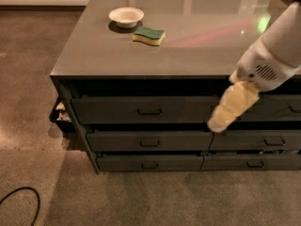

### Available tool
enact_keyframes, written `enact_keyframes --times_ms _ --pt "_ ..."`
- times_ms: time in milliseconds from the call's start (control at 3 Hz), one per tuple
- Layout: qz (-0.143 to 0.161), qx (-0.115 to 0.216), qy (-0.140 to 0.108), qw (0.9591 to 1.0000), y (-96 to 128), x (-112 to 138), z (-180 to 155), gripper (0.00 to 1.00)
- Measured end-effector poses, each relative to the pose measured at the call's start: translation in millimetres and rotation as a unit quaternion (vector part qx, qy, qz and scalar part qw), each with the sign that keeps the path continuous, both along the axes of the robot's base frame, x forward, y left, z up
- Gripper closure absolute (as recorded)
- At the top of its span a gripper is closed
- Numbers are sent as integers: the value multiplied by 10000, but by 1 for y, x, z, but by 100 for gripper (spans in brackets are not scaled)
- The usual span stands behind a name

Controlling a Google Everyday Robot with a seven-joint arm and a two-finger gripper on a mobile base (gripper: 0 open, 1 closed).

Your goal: Open top drawer

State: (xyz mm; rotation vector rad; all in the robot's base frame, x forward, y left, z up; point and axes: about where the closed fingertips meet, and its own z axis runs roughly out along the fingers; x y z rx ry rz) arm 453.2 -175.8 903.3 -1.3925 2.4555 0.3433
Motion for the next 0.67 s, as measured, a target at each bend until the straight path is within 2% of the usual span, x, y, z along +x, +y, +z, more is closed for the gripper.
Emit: enact_keyframes --times_ms 333,667 --pt "-1019 1125 856 9847 34 -4 -55 0" --pt "-1350 1560 1002 9733 52 0 -50 0"
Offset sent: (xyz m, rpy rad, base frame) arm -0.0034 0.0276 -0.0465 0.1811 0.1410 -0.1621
